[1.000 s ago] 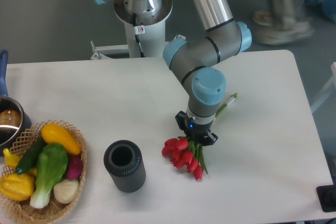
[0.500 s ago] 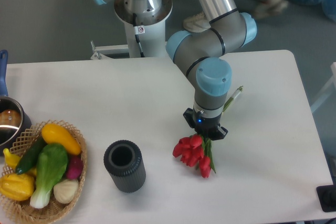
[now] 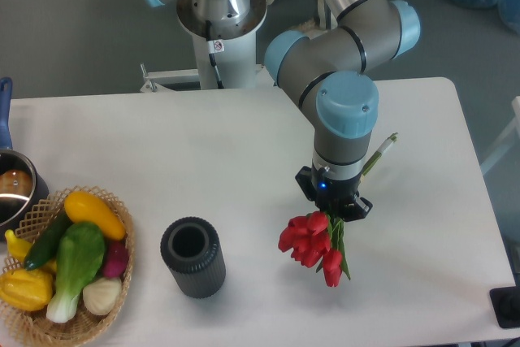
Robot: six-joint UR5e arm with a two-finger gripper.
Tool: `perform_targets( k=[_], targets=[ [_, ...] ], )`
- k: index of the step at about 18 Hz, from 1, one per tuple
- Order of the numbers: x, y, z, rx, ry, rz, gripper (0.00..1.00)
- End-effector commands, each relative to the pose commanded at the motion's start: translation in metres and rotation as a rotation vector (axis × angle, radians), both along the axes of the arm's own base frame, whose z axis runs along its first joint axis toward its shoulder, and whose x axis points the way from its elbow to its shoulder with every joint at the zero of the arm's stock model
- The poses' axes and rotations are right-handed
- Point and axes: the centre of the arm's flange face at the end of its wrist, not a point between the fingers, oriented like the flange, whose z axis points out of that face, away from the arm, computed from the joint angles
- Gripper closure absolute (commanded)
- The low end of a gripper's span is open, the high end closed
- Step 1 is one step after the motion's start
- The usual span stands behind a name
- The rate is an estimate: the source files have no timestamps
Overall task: Pick up the flowers from the table
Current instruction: 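Lift the gripped tulip bouquet up off the table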
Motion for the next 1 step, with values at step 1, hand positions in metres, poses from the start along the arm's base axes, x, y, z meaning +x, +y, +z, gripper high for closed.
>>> perform_targets(
  k=[1],
  targets=[
    [-0.0016, -0.0032, 0.0035, -0.009, 0.005, -0.031, 1.0]
  ],
)
